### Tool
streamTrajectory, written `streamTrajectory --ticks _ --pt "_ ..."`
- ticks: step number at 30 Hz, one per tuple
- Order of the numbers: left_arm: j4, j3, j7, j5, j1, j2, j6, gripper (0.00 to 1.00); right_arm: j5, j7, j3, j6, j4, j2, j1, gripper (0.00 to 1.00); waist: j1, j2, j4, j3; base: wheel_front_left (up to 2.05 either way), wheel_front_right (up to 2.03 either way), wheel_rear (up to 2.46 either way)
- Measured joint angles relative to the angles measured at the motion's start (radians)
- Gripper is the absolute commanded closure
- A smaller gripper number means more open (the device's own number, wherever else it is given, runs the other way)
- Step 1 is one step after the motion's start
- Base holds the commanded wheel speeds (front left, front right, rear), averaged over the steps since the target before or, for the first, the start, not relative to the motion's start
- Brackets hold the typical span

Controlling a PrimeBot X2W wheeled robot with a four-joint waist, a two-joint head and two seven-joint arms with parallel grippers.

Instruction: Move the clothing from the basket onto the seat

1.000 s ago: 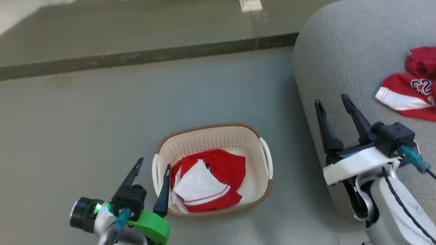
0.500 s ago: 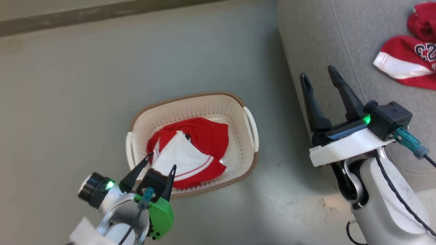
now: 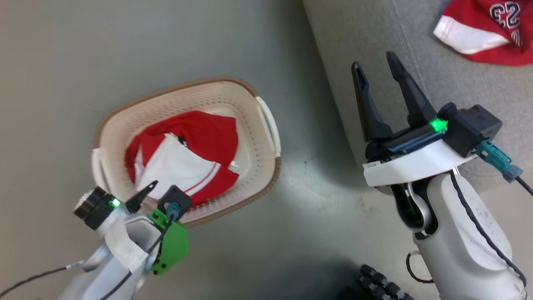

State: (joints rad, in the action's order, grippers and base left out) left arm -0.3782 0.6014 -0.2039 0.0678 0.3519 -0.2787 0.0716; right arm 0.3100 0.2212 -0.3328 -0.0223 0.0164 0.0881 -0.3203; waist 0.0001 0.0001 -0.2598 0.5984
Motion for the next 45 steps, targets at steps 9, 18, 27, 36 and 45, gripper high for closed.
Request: streamTrajectory --ticks 9,18,27,36,45 --pt "-0.111 0.004 -0.055 0.007 0.083 -0.029 0.025 0.0 0.009 0.02 -0.008 -0.012 -0.016 -0.023 -0.043 0.0 0.0001 0.0 -0.087 0.11 0.0 0.0 0.0" --pt "-0.197 -0.01 -0.083 0.007 0.144 -0.058 0.034 0.0 0.029 0.029 -0.023 -0.017 -0.037 -0.028 -0.068 0.0 0.0001 0.0 -0.146 0.193 0.0 0.0 0.0" --pt "-0.272 -0.009 -0.121 0.005 0.191 -0.095 0.044 0.0 0.046 0.03 -0.039 -0.024 -0.055 -0.035 -0.089 0.0 0.0001 0.0 -0.186 0.242 0.0 0.0 0.0" --pt "-0.345 0.034 -0.183 -0.001 0.239 -0.118 0.053 0.0 0.061 0.03 -0.038 -0.03 -0.051 -0.043 -0.111 0.0 0.0 0.0 -0.218 0.268 0.0 0.0 0.0" --pt "-0.376 0.039 -0.194 -0.011 0.272 -0.12 0.056 1.0 0.08 0.03 -0.036 -0.03 -0.037 -0.045 -0.122 0.0 0.0 0.0 -0.231 0.276 0.0 0.0 0.0"
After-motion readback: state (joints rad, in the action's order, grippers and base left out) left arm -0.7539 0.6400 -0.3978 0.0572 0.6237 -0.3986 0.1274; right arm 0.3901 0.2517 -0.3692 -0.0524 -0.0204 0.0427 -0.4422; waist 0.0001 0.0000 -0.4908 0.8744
